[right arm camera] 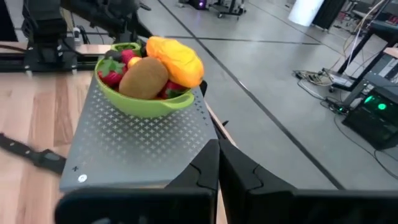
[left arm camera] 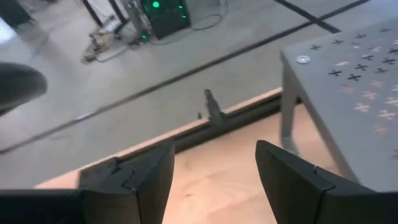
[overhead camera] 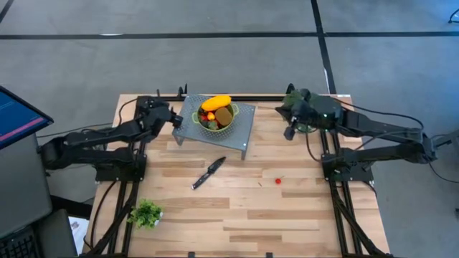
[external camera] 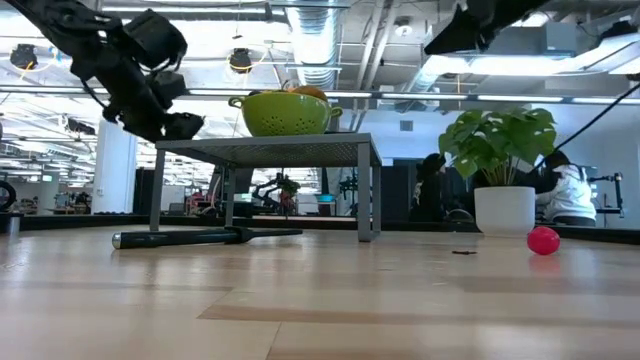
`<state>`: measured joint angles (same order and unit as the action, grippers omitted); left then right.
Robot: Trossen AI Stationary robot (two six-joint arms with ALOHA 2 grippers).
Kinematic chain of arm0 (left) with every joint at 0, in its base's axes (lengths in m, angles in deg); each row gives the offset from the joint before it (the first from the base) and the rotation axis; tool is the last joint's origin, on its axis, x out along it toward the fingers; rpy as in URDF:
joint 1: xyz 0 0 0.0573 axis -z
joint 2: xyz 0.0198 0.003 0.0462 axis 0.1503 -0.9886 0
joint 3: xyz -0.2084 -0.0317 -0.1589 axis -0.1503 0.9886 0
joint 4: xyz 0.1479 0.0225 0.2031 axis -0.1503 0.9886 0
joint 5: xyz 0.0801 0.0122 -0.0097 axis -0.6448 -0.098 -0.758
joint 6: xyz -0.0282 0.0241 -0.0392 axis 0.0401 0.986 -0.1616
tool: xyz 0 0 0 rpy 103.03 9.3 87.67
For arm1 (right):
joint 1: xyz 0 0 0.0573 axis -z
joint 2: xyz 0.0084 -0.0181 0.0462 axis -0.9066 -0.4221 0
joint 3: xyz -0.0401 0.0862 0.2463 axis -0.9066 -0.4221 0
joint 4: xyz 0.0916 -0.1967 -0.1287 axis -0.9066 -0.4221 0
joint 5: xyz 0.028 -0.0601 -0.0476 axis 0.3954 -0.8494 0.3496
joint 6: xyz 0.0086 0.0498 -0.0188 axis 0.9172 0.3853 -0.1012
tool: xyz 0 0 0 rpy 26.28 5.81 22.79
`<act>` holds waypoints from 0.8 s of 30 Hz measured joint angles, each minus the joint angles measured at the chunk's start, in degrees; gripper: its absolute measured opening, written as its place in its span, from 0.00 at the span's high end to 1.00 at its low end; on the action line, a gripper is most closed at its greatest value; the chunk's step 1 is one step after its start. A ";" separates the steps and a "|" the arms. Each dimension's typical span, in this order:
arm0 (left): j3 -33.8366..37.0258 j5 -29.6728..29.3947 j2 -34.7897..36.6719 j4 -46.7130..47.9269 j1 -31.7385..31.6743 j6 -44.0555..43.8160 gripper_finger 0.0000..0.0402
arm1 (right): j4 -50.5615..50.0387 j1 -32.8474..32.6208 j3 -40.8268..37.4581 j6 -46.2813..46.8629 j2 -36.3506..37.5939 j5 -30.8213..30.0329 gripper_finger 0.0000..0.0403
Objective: Pick & Place Fruit
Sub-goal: Put the red cherry into the green strainer bowl on the shelf
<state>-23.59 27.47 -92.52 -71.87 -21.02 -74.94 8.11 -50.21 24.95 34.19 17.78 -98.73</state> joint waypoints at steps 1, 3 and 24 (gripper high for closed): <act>-0.05 1.00 -0.59 -0.31 -0.16 -0.66 0.46 | -0.59 -0.30 0.00 0.01 0.39 -0.09 1.00; -0.15 2.71 -1.29 -0.71 -0.33 -1.57 0.46 | -1.23 -0.61 0.00 0.01 0.96 -0.12 1.00; 0.00 25.69 -1.46 -2.65 -0.31 -5.45 0.46 | -2.76 -0.61 0.00 0.47 1.05 -0.06 1.00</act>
<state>-23.59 53.16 -93.98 -74.52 -21.33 -80.39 5.35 -50.82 24.95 34.65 18.83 -98.78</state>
